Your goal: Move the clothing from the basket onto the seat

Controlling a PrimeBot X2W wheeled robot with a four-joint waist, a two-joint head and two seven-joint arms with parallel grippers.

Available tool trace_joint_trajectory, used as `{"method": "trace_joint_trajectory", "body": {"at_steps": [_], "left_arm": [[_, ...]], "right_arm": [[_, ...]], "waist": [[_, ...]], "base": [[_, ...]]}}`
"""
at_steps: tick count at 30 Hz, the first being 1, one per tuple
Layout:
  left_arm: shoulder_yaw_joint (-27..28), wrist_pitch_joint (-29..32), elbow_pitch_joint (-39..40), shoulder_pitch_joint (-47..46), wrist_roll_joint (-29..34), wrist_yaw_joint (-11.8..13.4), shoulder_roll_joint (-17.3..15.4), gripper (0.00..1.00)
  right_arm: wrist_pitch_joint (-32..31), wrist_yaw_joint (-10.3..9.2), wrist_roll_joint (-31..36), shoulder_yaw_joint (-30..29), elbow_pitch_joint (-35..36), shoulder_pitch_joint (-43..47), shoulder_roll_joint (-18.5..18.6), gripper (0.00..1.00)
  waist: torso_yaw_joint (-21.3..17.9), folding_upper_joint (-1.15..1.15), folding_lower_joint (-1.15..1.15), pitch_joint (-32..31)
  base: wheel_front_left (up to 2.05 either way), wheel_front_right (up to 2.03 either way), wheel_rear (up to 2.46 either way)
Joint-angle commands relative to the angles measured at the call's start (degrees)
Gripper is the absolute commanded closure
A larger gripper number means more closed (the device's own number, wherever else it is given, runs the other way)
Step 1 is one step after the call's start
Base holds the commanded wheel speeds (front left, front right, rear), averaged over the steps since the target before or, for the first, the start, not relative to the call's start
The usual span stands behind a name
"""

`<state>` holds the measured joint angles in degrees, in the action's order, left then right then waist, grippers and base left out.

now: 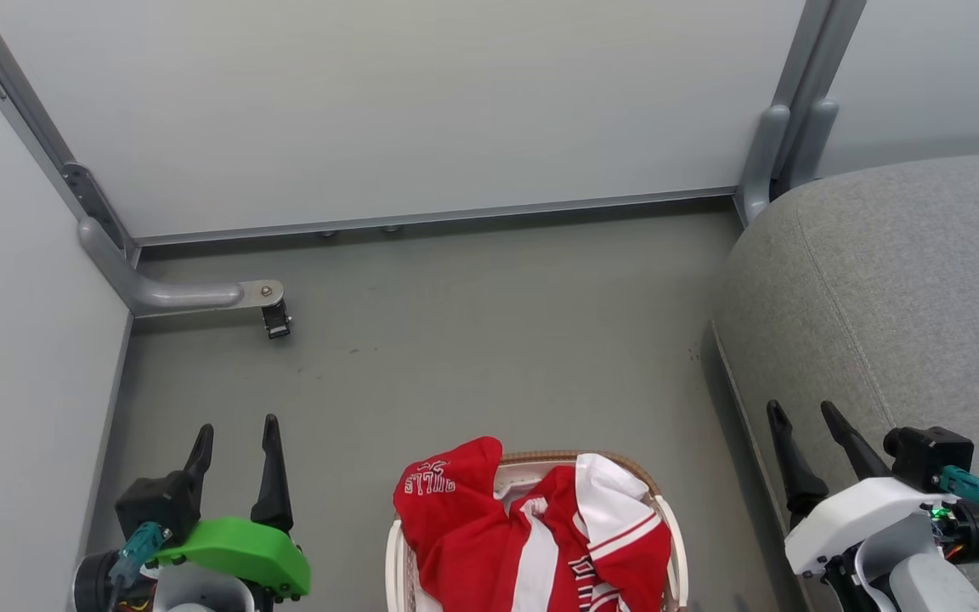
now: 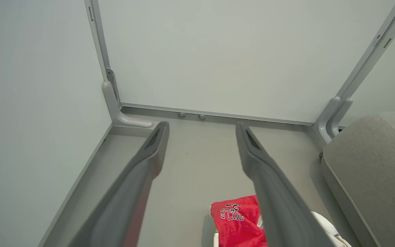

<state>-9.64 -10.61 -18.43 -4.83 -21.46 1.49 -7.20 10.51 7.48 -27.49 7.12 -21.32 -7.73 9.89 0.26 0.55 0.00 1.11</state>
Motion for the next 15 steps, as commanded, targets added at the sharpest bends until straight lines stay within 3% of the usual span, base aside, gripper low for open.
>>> {"method": "trace_joint_trajectory", "body": {"at_steps": [1, 15], "left_arm": [[0.0, -0.5, 0.5, 0.2, 1.2, -0.4, 0.1, 0.0], [1.5, -2.1, 0.8, 1.3, 8.1, -2.1, 1.6, 0.0]], "right_arm": [[0.5, 0.02, 1.6, 0.2, -0.1, -0.7, 0.5, 0.0], [2.2, 0.01, 6.3, 0.3, -1.9, -0.1, 0.0, 0.0]], "waist": [[0.0, -0.38, 0.0, 0.0], [0.0, -0.44, 0.0, 0.2]], "base": [[0.0, 0.0, 0.0], [0.0, 0.0, 0.0]]}}
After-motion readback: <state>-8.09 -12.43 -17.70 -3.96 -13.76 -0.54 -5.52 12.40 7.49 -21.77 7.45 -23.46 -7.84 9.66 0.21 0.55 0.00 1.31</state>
